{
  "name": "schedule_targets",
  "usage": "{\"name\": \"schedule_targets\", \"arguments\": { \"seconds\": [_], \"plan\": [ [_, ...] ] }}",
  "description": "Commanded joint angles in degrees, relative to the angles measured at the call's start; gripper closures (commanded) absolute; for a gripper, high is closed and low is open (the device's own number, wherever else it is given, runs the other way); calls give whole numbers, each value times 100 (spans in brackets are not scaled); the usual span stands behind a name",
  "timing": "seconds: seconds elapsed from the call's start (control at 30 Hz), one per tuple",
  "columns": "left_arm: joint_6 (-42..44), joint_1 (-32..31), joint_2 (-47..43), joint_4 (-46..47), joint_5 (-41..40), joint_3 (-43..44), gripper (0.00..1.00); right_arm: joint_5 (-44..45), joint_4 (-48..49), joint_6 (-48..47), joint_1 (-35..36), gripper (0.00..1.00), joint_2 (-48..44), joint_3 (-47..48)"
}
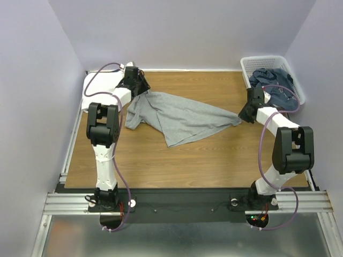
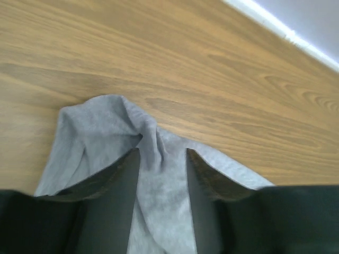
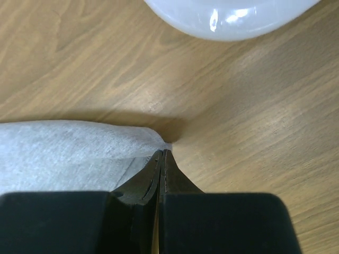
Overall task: Fold and stack the tank tops
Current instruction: Flatten the tank top out
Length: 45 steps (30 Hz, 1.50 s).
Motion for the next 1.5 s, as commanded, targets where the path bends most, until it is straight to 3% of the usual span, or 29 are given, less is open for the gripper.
{"name": "schedule_targets", "arguments": {
  "seconds": [0.0,0.2,0.33,0.47,0.63,0.77,1.0,1.47],
  "plan": [
    [285,-162,-1622,-15,-1423,-316,44,153,359,-30,-16,100,-444,-3],
    [-21,-1013,-2783,-947,-2868,-1429,44,268,368,-100,-16,99,-665,-91],
    [-1081,-2084,-3345,-1510,-3544,-2311,45,137,394,-56,-16,100,-691,-100],
    [-1823,-2822,-3592,-2065,-3583,-2943,46,57,447,-30,-16,100,-744,-179],
    [-2588,-3607,-3347,-2618,-3670,-2963,47,66,491,-21,-16,100,-832,-241],
    [-2861,-3862,-2917,-3154,-3916,-2699,47,57,526,-21,-16,100,-858,-293],
    [-2941,-4073,-2644,-3313,-3925,-2611,47,48,605,-12,-16,100,-841,-408],
    [-3143,-4117,-2590,-2936,-3407,-3085,51,4,685,-3,-16,100,-849,-531]
  ]
}}
